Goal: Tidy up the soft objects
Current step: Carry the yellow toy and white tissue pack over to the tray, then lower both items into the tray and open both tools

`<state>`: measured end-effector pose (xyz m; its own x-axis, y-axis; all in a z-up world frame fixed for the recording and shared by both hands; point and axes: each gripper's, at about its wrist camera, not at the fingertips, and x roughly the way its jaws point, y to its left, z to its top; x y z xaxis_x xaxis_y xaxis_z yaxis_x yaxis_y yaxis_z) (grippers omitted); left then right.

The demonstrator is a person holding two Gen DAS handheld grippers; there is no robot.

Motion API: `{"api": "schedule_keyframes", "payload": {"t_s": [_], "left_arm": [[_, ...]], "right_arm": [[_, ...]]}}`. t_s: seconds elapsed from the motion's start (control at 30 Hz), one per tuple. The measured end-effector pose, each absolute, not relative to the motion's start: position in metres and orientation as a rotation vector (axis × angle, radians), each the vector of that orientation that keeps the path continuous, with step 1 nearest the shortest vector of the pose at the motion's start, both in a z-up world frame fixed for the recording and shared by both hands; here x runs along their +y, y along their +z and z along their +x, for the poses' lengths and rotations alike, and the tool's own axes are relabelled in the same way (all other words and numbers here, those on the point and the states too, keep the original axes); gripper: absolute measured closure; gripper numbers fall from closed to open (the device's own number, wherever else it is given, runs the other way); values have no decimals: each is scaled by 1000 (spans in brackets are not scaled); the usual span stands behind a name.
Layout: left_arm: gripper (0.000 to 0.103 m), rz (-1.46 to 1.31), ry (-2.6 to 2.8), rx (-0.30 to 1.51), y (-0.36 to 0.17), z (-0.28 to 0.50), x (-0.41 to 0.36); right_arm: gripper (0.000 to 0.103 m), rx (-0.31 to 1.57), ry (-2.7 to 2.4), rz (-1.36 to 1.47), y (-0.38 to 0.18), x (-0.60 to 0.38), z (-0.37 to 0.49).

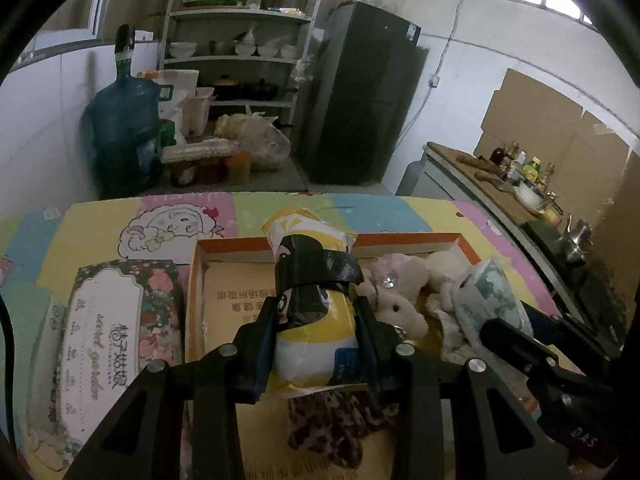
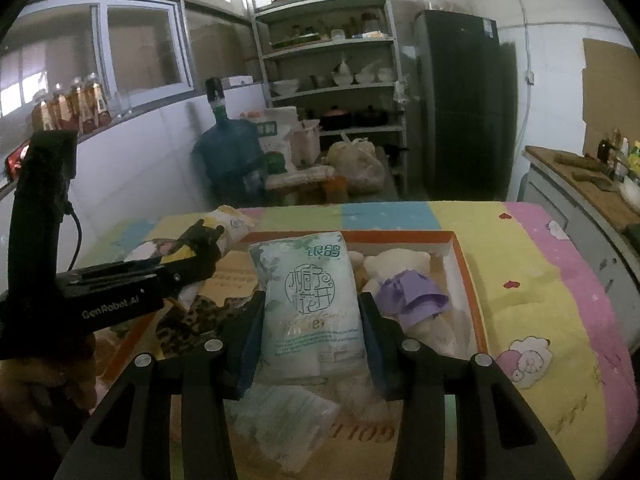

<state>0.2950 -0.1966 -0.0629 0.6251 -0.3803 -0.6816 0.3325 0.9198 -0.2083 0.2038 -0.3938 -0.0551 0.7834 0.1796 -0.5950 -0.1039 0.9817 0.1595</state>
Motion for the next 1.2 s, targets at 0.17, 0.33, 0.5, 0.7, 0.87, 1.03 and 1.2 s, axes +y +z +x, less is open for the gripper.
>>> {"api": "schedule_keyframes", "payload": {"t_s": [0.17,0.33,0.5,0.7,0.87,1.03,1.2], "left_arm": [[65,-77,-411,833,-73,305,-198],[65,-115,-427,874,-82,312,-197],[64,-115,-431,878,-82,313,-198],[43,-94,-424,853,-78,307,-202],[30,-93,-408,799,-68,297,-197],[30,-96,-407,766,-55,289,-190],[30,-97,-397,743,-48,279,-179]], "right_arm": [[57,684,162,117,-65,-392,217],[57,721,163,124,-75,-394,226],[56,747,169,133,-82,-394,232],[53,754,177,153,-86,-395,233],[49,752,176,163,-87,-395,232],[43,731,167,170,-84,-397,228],[42,695,154,180,-77,-398,220]]}}
